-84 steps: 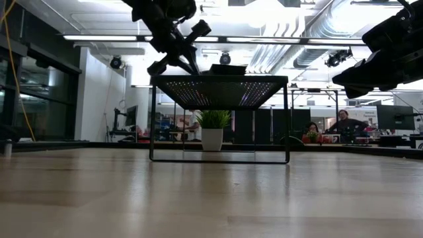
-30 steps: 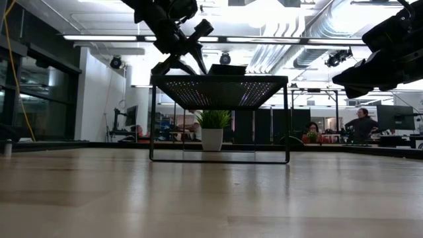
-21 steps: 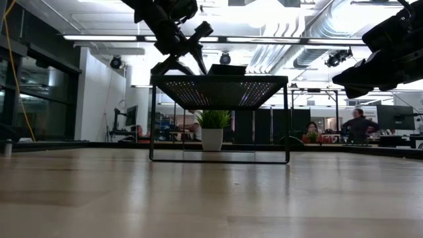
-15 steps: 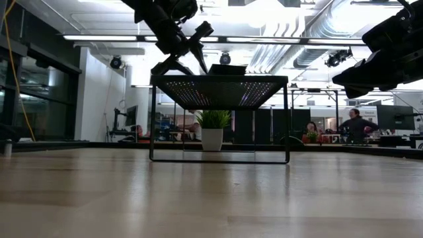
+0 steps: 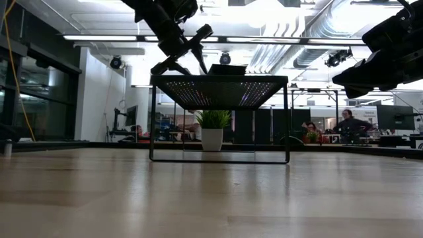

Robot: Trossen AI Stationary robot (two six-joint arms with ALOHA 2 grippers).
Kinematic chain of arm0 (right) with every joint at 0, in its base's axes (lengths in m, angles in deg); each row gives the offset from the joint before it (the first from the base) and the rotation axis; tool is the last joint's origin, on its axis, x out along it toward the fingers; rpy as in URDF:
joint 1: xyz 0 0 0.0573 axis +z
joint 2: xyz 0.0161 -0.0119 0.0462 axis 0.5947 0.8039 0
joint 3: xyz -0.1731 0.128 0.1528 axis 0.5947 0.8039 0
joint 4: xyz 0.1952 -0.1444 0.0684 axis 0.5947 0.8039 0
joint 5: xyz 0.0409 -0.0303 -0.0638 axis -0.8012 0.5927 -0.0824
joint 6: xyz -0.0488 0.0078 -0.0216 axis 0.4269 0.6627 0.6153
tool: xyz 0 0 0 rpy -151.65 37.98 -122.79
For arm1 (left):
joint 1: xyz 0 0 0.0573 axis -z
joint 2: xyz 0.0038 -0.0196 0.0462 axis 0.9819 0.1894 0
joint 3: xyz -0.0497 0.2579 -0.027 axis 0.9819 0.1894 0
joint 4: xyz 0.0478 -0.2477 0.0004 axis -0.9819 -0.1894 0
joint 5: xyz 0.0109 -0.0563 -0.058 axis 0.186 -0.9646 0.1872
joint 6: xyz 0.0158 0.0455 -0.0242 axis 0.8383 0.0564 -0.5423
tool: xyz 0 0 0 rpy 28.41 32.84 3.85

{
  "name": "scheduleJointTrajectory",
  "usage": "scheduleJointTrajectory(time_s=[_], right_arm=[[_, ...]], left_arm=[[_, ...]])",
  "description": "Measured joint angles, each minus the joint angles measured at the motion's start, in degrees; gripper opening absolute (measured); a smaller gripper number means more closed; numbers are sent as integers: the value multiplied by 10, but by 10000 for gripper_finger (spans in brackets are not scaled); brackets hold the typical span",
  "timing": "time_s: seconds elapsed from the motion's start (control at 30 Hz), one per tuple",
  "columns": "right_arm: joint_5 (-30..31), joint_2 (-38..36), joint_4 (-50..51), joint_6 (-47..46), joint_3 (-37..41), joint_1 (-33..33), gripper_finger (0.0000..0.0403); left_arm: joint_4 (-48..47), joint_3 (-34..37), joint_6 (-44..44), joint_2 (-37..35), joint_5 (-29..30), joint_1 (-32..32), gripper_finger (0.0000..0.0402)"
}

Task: Pick & Place Mini shaped plates
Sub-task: Stack the square plate on top of the square plate on the shelf

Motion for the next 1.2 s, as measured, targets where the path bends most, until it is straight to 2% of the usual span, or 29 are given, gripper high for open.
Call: scheduleJointTrajectory(time_s=[0.13, 0.2, 0.47, 0.57, 0.67, 0.77, 0.9, 1.0, 1.07, 1.13, 1.2], right_arm=[[0, 0, 0, 0, 0, 0, 5], [0, 0, 0, 0, 0, 0, 5], [0, 0, 0, 0, 0, 0, 5], [0, 0, 0, 0, 0, 0, 5], [0, 0, 0, 0, 0, 0, 5], [0, 0, 0, 0, 0, 0, 5], [0, 0, 0, 0, 0, 0, 4], [0, 0, 0, 0, 0, 0, 5], [0, 0, 0, 0, 0, 0, 4], [0, 0, 0, 0, 0, 0, 5], [0, 0, 0, 0, 0, 0, 5]], left_arm=[[0, 0, -15, 0, 21, 9, 150], [-1, 0, -18, 0, 57, 19, 150], [-4, 0, -73, 0, 293, 87, 151], [-31, 0, -109, -6, 383, 113, 151], [-89, 0, -166, -17, 432, 135, 150], [-158, 0, -268, -32, 430, 151, 150], [-272, 0, -448, -57, 395, 167, 150], [-359, 0, -611, -76, 329, 170, 150], [-399, 0, -711, -87, 261, 168, 150], [-430, 7, -785, -99, 197, 168, 150], [-442, 26, -827, -116, 160, 178, 149]])
